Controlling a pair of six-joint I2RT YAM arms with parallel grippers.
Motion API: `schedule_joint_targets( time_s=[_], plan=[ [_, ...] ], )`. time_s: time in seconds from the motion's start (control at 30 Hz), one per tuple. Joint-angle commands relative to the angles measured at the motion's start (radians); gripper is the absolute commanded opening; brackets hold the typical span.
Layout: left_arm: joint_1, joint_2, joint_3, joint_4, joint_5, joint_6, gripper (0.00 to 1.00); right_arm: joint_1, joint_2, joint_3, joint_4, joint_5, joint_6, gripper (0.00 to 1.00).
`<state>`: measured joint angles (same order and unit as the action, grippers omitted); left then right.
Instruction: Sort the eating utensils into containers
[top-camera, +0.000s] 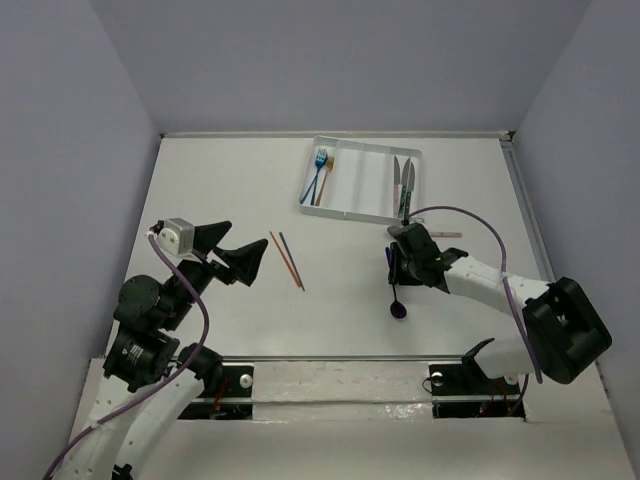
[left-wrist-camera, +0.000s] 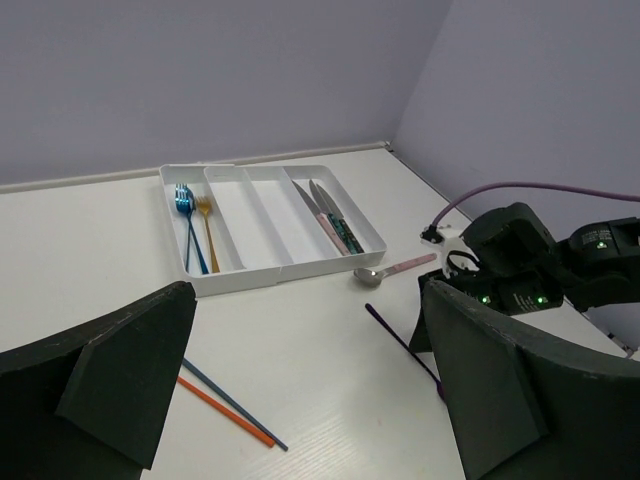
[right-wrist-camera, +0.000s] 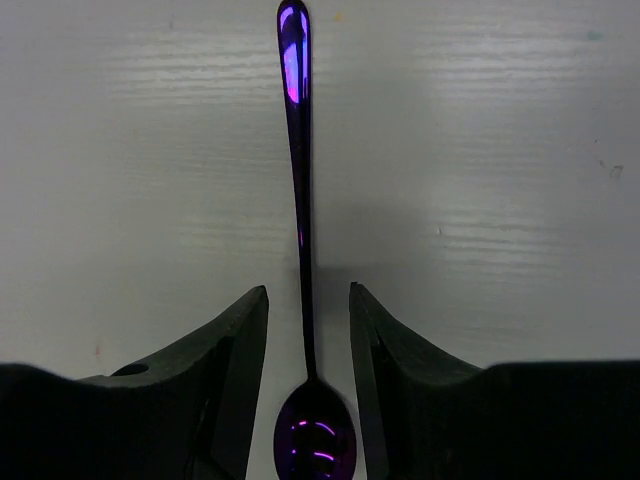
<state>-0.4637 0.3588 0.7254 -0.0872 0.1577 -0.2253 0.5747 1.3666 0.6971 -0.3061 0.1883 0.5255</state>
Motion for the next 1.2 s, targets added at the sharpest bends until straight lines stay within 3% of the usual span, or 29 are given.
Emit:
schedule_joint_targets(
  time_s=[0.0,0.3,0.5,0.83,1.17],
  plan=[
    [-0.004,0.008,0.009,0.058,0.020,0.006,0.99,0.028,-0.017,-0.027,-0.025,-0.033,0.057,0.45],
    [-0.004,-0.004,0.009,0.055,0.016,0.007,0.99,0.128,0.103,0.042,-0.122,0.057,0.090,0.33],
    [-0.004,-0.004,0.011,0.053,0.016,0.007,0.99,0.178,0.225,0.131,-0.194,0.151,0.123,0.00],
    [-0.004,-0.004,0.011,0.053,0.016,0.006,0.99,0.188,0.108,0.257,-0.038,0.106,0.028,0.00],
    [-0.004,-0.014,0.011,0.052,0.013,0.006,0.99,-0.012,0.396,0.662,0.145,0.003,-0.081,0.00]
  ],
)
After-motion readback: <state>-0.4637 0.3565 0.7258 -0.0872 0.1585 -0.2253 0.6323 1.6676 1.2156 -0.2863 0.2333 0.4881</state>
